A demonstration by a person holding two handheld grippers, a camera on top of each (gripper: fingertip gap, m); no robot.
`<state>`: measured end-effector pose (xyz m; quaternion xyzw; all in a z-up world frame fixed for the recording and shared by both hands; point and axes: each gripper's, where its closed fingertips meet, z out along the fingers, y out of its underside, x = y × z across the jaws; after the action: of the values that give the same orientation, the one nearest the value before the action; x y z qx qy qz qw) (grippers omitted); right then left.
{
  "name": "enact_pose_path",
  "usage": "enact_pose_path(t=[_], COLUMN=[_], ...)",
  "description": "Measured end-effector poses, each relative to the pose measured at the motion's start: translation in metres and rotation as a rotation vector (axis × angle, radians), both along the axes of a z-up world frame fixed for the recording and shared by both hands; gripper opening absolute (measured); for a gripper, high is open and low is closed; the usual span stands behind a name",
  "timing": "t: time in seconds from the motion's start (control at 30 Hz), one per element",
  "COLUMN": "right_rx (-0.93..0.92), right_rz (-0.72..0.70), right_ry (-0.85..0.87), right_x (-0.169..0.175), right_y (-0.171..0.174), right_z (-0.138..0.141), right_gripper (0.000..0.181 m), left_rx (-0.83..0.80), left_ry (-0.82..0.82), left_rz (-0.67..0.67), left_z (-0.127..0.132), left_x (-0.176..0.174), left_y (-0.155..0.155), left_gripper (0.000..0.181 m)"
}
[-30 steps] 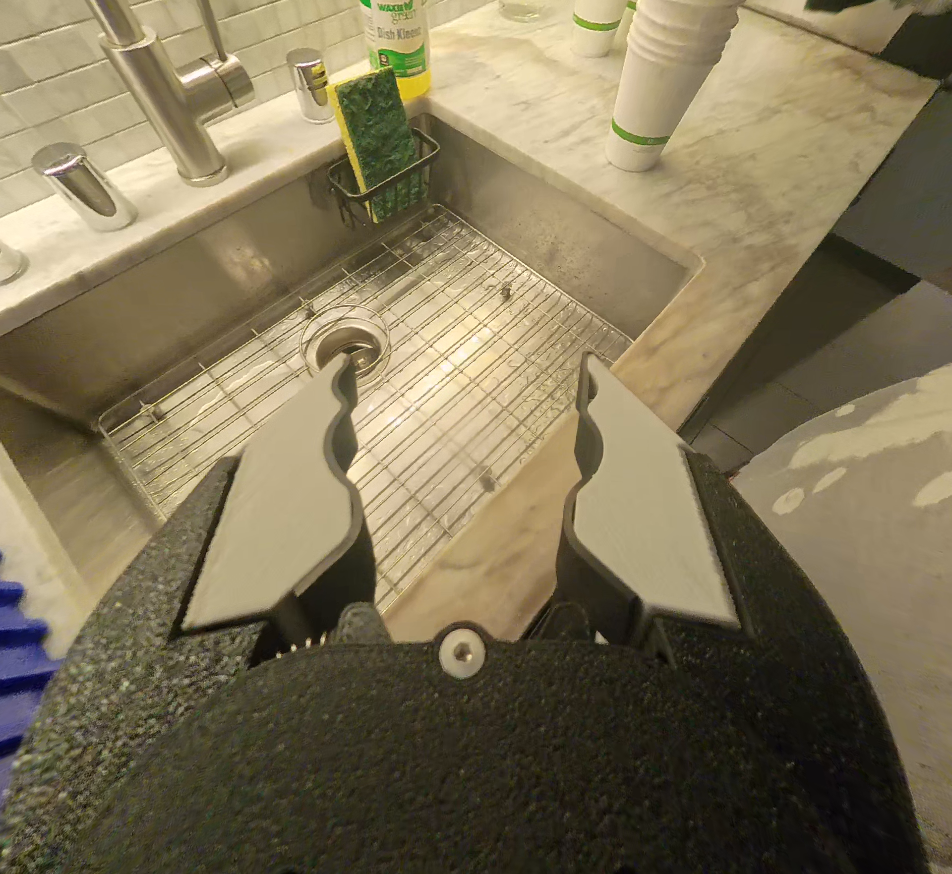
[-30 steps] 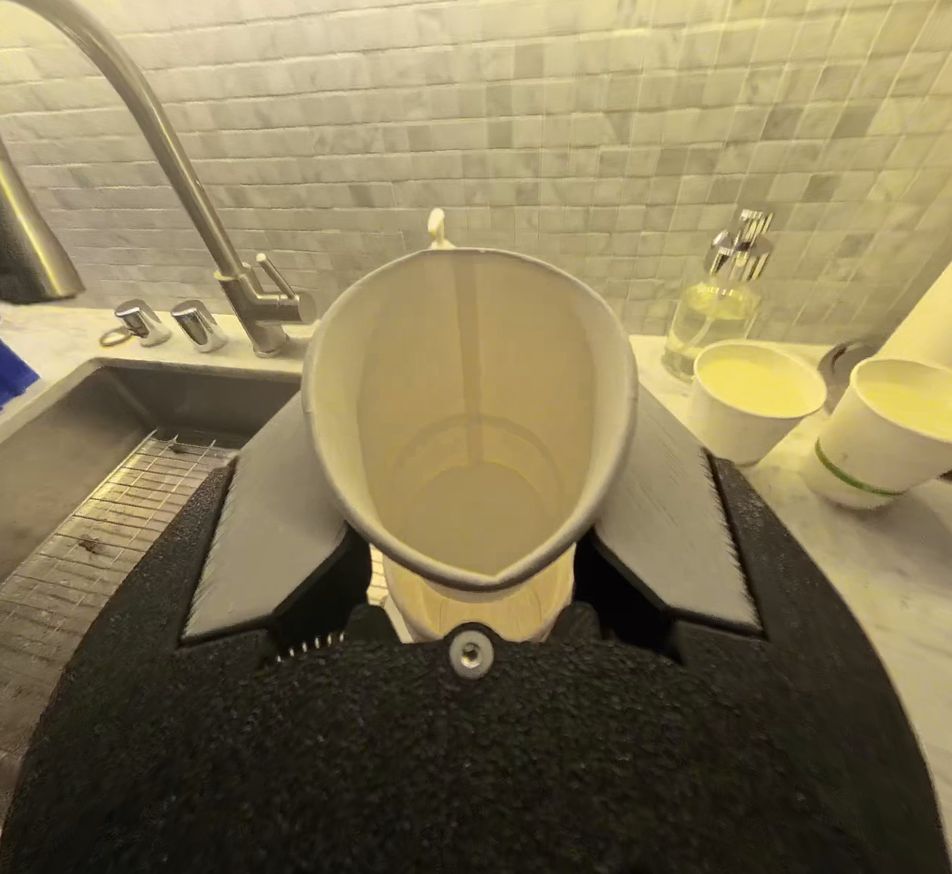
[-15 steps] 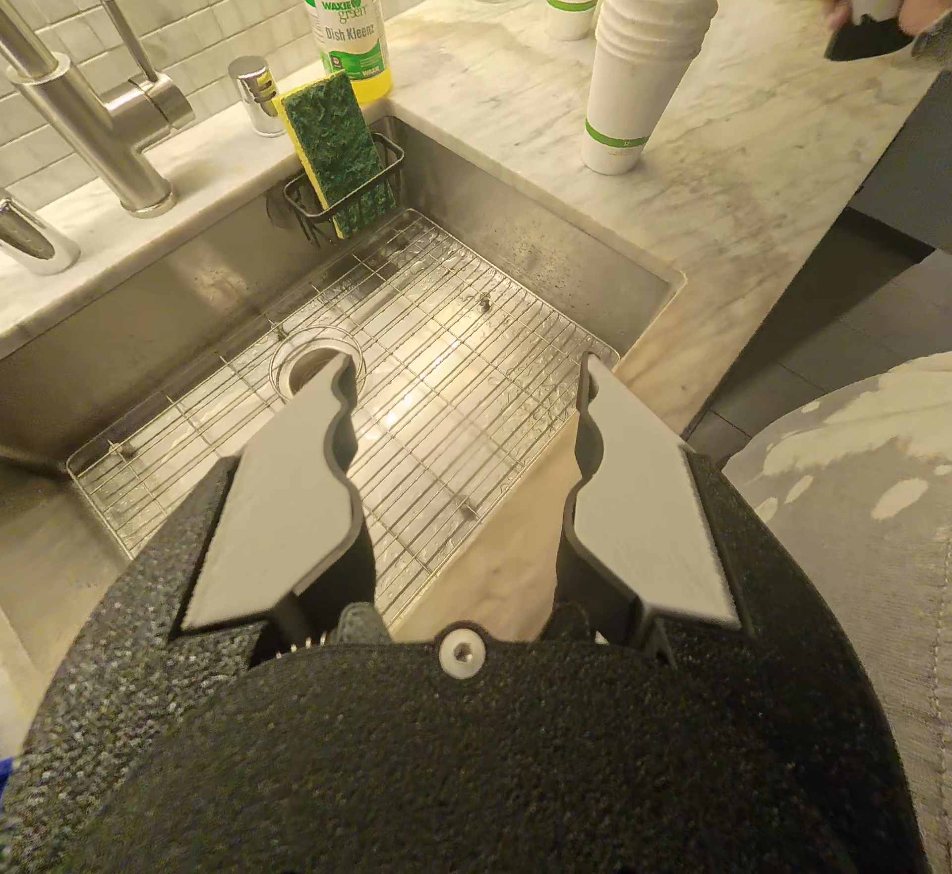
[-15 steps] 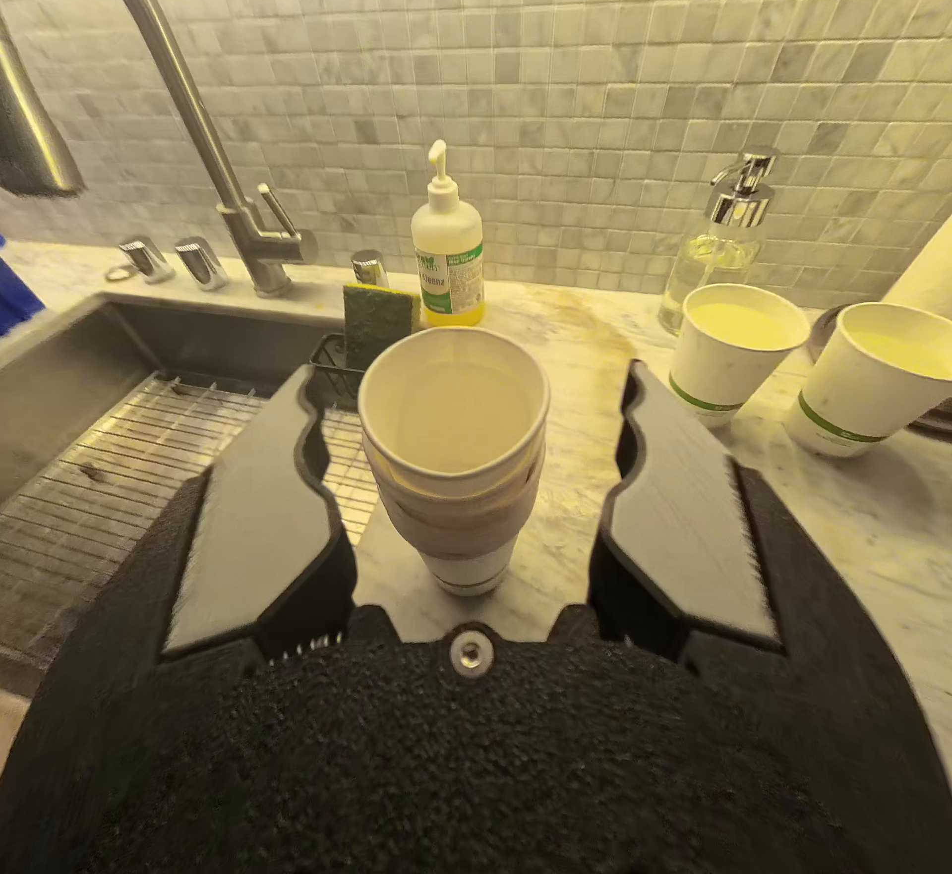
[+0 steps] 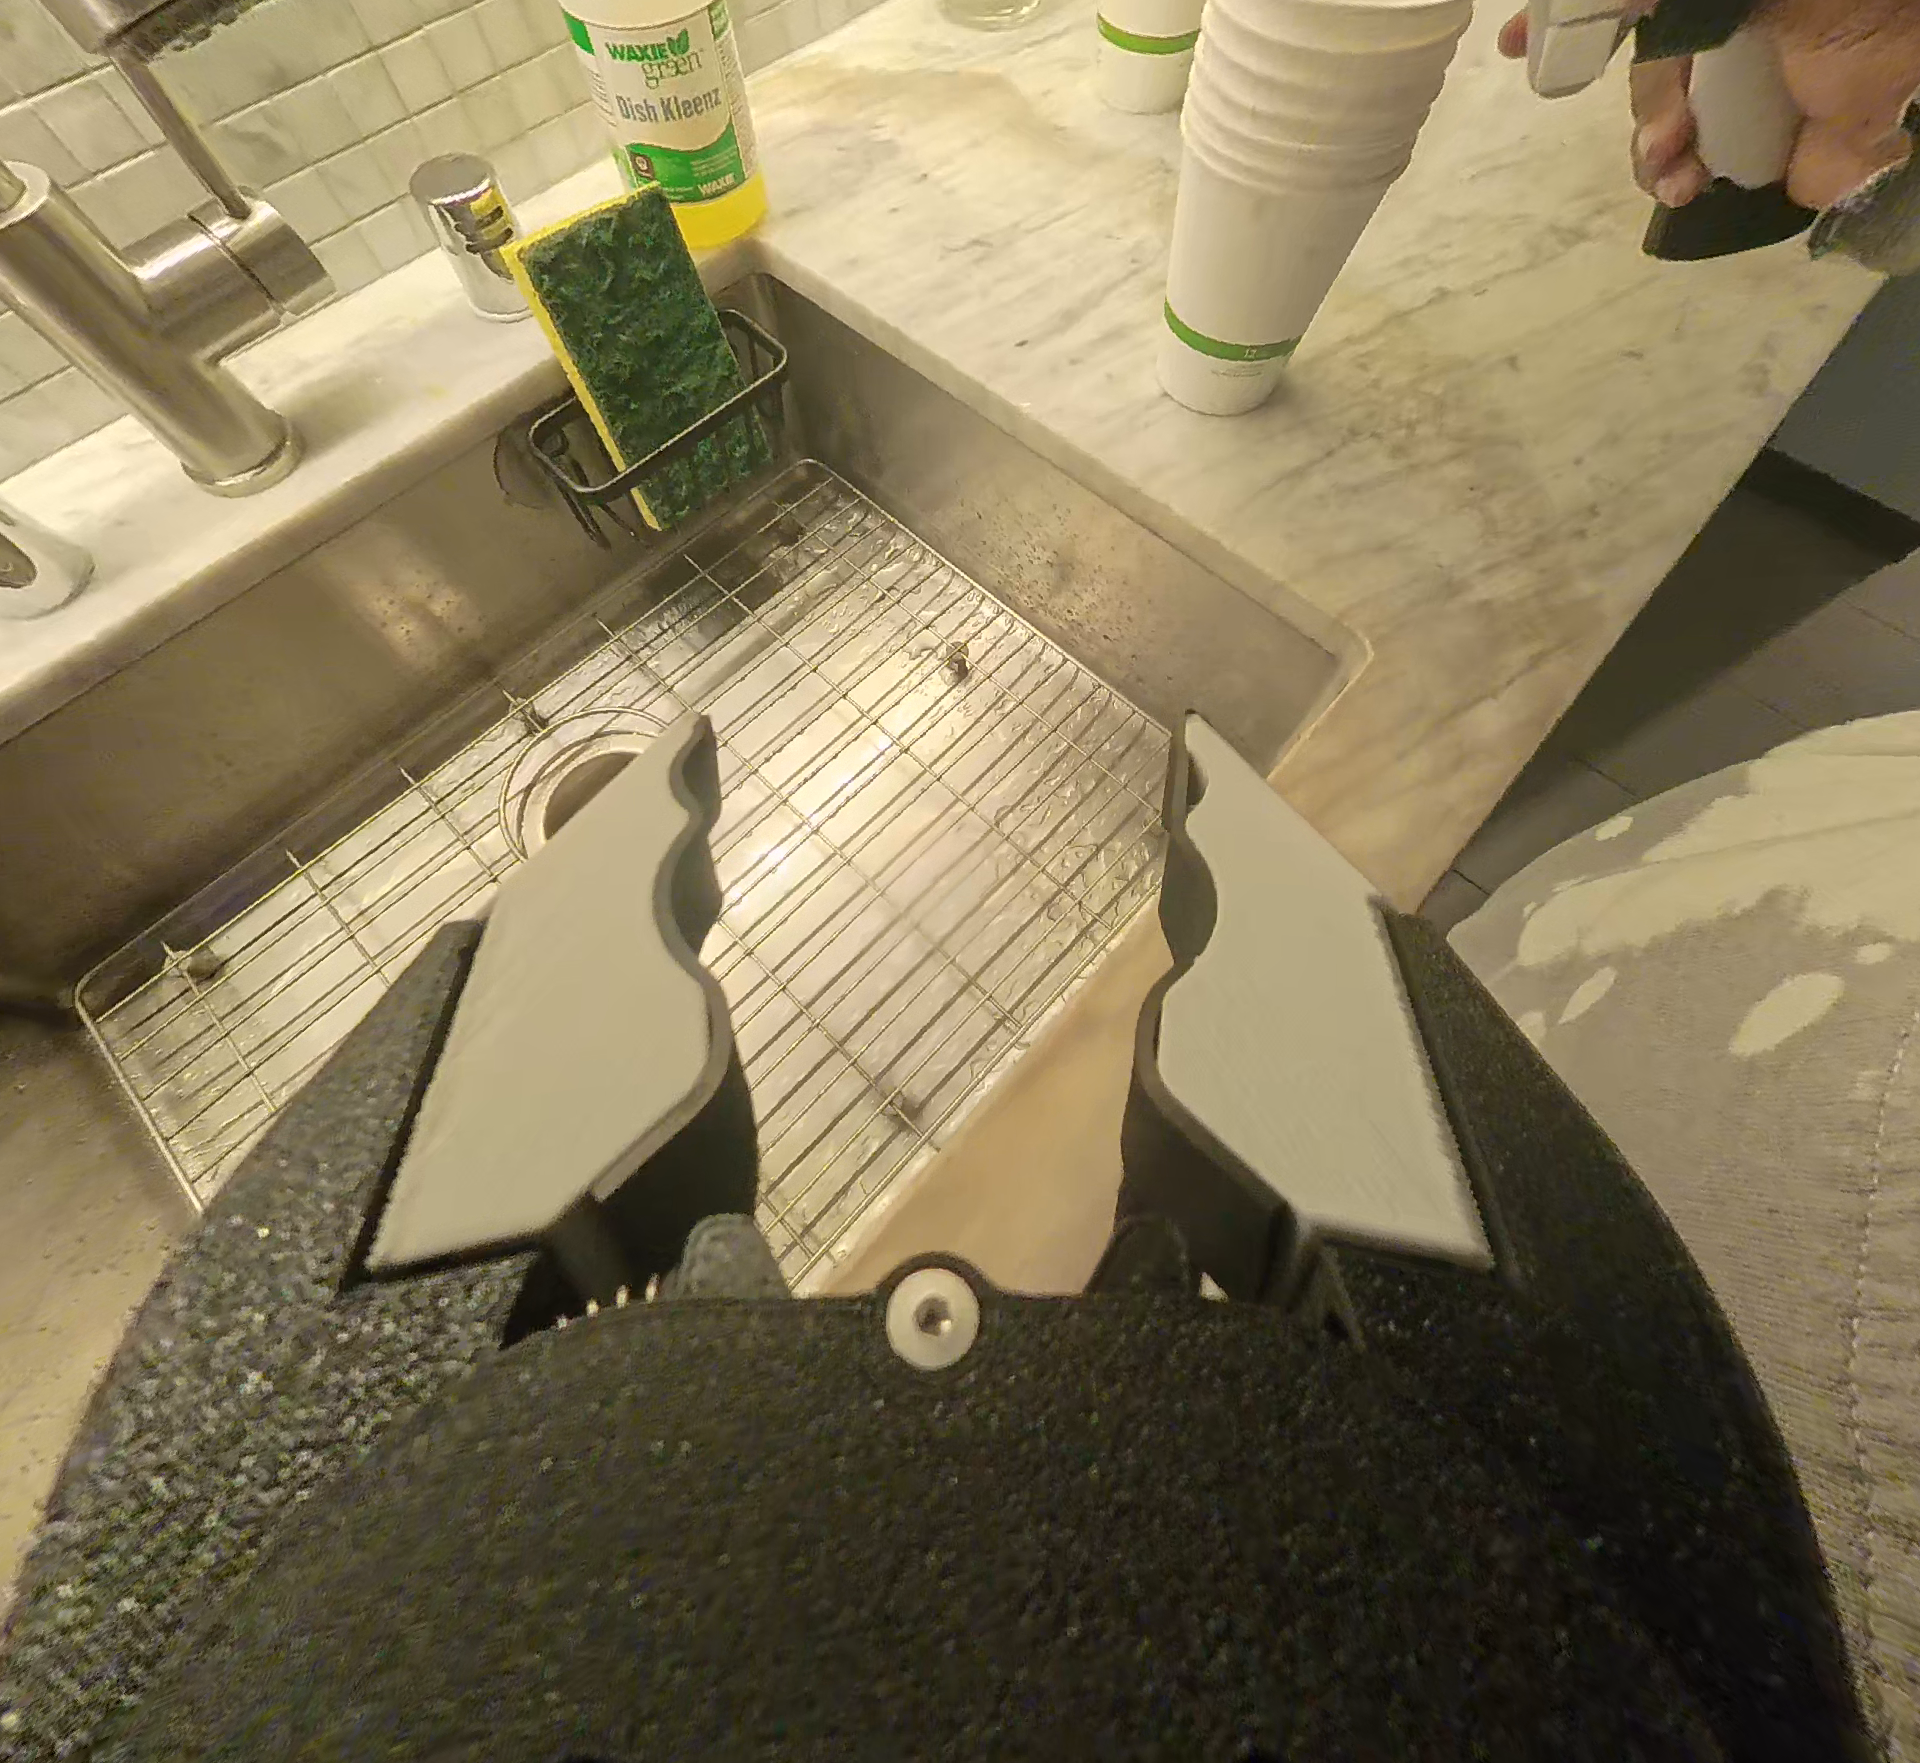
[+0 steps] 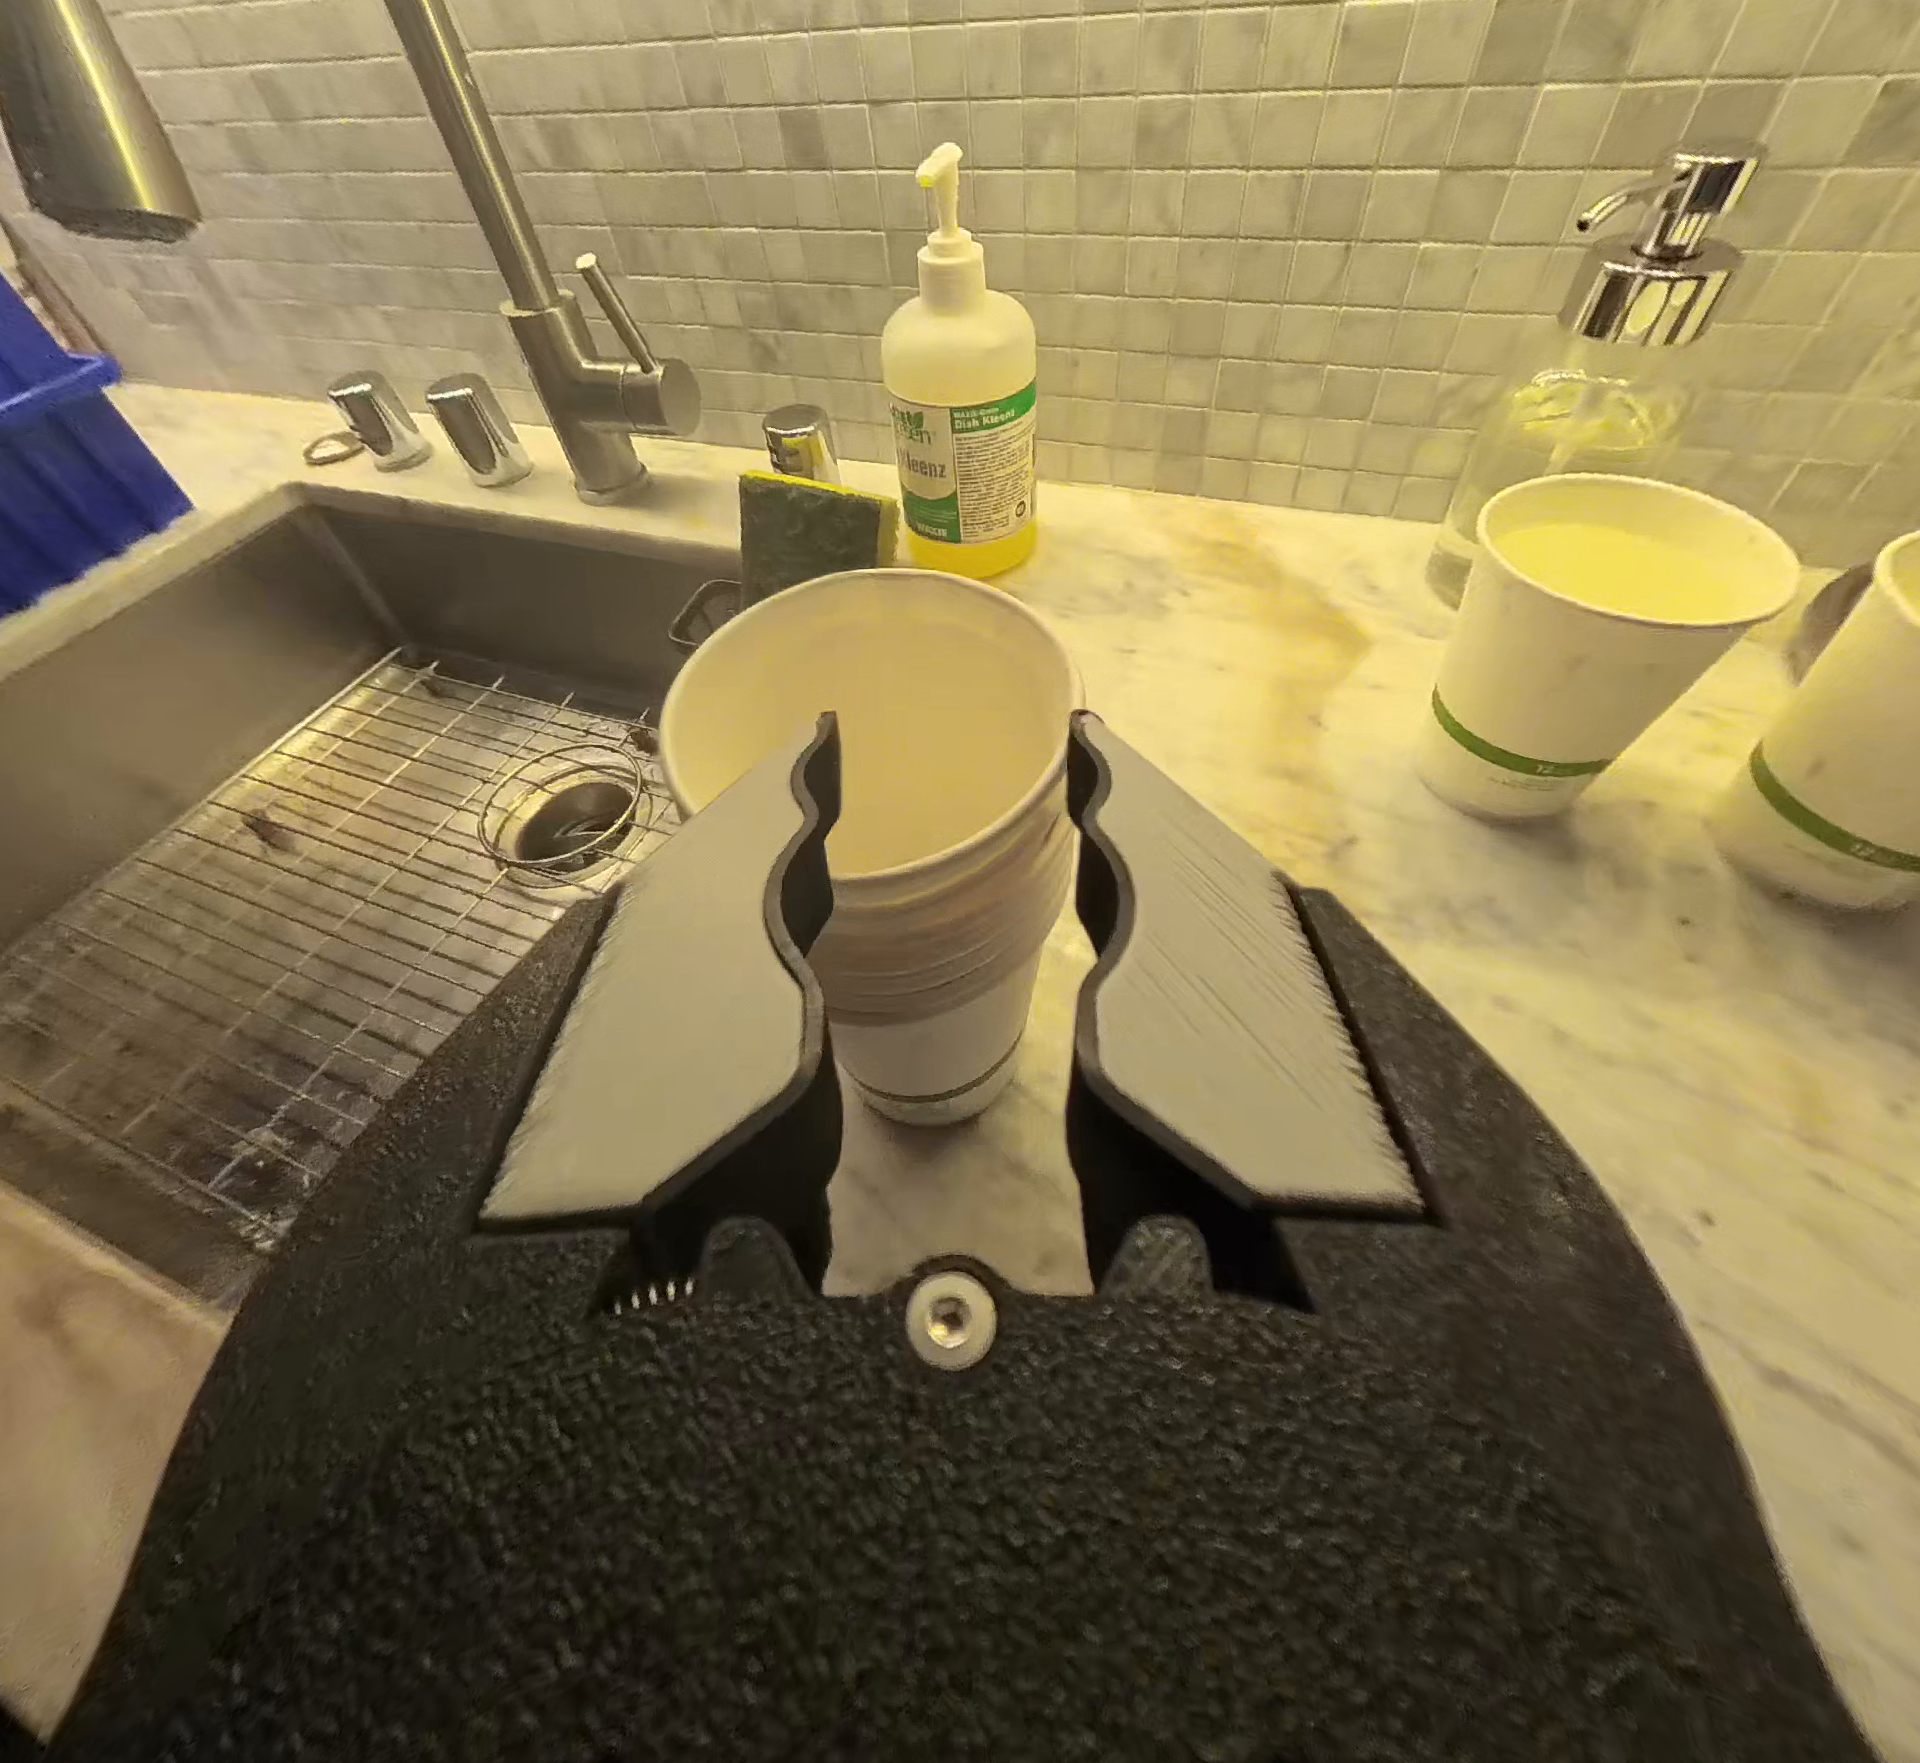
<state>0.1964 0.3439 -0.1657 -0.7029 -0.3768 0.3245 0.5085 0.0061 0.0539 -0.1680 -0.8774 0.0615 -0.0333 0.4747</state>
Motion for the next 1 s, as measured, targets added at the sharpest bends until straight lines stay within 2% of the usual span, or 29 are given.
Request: enact_pose_path(t=[0.1, 0.2, 0.27, 0.33, 0.4, 0.5, 0.67, 0.87, 1.0], right_rx=[0.016, 0.018, -0.002, -0.014, -0.035, -0.100, -0.105, -0.081, -0.072], right_rz=[0.024, 0.030, 0.000, -0.041, -0.088, -0.146, -0.227, -0.223, -0.228], right_ry=[-0.018, 0.103, 0.166, 0.167, 0.127, 0.038, -0.066, -0.108, -0.109], right_x=[-0.001, 0.004, 0.015, 0.026, 0.037, 0.043, 0.033, -0.001, -0.014], right_y=[-0.001, 0.004, 0.022, 0.049, 0.082, 0.132, 0.198, 0.244, 0.263], right_z=[-0.003, 0.015, 0.024, 0.022, 0.006, -0.034, -0.086, -0.109, -0.109], right_gripper=[0.057, 0.060, 0.060, 0.065, 0.074, 0.094, 0.110, 0.111, 0.110], left_rx=[-0.011, -0.020, -0.024, -0.027, -0.027, -0.025, -0.039, -0.092, -0.123], left_ry=[0.001, 0.011, 0.012, 0.017, 0.021, 0.025, 0.052, 0.065, 0.061], left_rz=[0.021, 0.036, 0.047, 0.055, 0.058, 0.059, 0.060, 0.080, 0.090], left_z=[-0.002, -0.003, -0.002, -0.002, -0.001, 0.001, 0.004, -0.001, -0.007], left_x=[0.003, 0.005, 0.007, 0.009, 0.012, 0.017, 0.024, 0.024, 0.021], left_y=[0.006, 0.013, 0.018, 0.023, 0.030, 0.040, 0.054, 0.068, 0.080], left_gripper=[0.085, 0.085, 0.085, 0.085, 0.085, 0.085, 0.085, 0.085, 0.085])
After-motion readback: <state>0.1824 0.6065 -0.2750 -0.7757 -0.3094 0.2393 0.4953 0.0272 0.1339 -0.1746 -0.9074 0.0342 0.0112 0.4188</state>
